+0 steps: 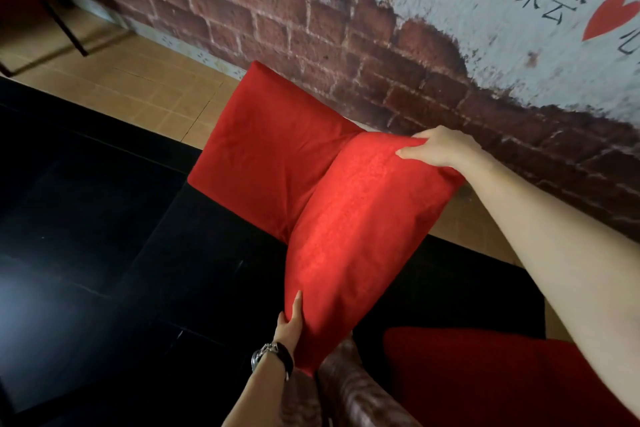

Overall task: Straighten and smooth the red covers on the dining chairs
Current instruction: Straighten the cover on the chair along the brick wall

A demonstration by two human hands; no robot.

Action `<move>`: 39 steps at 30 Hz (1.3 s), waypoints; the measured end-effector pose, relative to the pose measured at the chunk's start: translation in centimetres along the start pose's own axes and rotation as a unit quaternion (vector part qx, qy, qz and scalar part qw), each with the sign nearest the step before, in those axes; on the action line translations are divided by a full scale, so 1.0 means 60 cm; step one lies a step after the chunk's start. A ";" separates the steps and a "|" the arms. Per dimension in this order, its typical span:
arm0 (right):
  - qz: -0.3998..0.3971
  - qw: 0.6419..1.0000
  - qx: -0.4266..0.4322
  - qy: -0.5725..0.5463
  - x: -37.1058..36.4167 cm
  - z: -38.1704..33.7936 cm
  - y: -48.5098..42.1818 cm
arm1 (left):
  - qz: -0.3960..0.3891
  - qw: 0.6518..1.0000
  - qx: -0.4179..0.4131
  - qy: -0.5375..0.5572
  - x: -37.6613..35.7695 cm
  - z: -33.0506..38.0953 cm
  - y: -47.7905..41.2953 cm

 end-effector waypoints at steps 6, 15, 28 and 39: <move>0.086 0.995 0.049 -0.005 0.021 -0.110 0.033 | 0.013 1.000 0.005 -0.025 0.038 0.025 -0.013; 0.096 0.994 0.042 0.005 0.017 -0.153 0.038 | 0.013 0.995 -0.039 -0.087 0.053 0.057 -0.005; 0.146 0.986 0.081 -0.010 0.029 -0.165 0.051 | -0.075 0.782 -0.458 -0.416 -0.117 0.306 0.085; 0.097 0.857 0.063 -0.501 -0.032 -0.063 0.061 | -0.026 0.840 -0.401 -0.365 -0.126 0.336 0.051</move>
Point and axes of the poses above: each hand's wrist, its own y-axis away from the middle knuckle, its own x-axis out of the back of the hand, z = x × y, the point moved 9 cm from there along -y, towards the middle knuckle, and after that the axes turned 14 degrees about -x, right-handed, at the moved point
